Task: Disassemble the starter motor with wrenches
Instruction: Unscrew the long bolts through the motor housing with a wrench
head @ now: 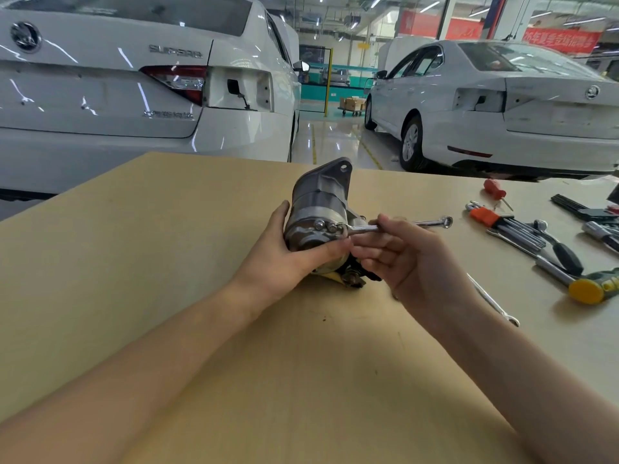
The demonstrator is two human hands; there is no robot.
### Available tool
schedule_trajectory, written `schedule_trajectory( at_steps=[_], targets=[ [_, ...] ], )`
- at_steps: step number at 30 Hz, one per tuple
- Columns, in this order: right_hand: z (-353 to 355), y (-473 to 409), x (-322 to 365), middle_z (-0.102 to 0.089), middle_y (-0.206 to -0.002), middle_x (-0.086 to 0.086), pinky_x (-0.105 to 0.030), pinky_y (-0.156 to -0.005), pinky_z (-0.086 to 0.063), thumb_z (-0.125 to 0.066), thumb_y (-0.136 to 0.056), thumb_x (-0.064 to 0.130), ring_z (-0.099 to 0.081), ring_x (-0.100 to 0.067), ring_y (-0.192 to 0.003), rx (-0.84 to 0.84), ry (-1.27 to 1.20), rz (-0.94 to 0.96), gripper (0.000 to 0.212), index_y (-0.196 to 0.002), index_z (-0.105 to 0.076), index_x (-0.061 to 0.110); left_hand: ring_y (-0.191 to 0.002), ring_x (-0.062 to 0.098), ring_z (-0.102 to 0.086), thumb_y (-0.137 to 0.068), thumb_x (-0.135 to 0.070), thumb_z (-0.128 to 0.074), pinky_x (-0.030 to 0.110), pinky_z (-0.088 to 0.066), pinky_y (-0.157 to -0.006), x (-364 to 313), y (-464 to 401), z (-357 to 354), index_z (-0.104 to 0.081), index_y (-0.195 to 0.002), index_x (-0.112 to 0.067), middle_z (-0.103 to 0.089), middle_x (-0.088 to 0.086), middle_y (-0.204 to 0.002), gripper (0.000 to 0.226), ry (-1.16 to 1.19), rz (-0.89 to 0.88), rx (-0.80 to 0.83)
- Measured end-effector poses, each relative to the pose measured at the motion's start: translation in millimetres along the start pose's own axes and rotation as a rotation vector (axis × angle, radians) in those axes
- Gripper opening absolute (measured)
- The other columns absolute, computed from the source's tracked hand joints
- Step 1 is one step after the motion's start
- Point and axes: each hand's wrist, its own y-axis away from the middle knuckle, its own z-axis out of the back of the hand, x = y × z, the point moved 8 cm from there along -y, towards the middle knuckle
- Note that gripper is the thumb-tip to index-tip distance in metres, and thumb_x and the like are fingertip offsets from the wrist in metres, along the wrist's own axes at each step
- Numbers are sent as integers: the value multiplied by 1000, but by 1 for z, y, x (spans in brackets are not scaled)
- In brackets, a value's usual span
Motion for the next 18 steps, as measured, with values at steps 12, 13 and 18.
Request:
schedule_trajectory(
  at_steps=[12, 13, 18],
  targets=[
    [-2, 12, -13, -74, -74, -9, -17, -49, -51, -53, -92, 12, -73, -16, -67, -112, -219, -73, 27, -71, -70, 10, -107, 4, -65, -53, -45, -89, 25, -53, -91, -3, 0, -6, -21, -153, -22, -62, -7, -124, 124, 95, -41, 92],
    [-2, 13, -12, -74, -74, -10, -17, -48, -51, -53, -92, 12, -73, -16, -67, -113, -228, -61, 22, -76, -67, 8, -111, 5, -63, -52, -49, -86, 28, -51, -96, -4, 0, -6, -19, -154, -24, -60, -8, -127, 125, 93, -38, 90],
    [0, 11, 7, -73, -72, -12, -22, -51, -52, -55, -94, 13, -71, -20, -64, -137, 15, 133, 14, -86, -61, 2, -106, 0, -65, -45, -52, -78, 24, -53, -91, -4, 1, -7, -17, -154, -27, -61, -21, -115, 127, 120, -56, 86]
  ],
)
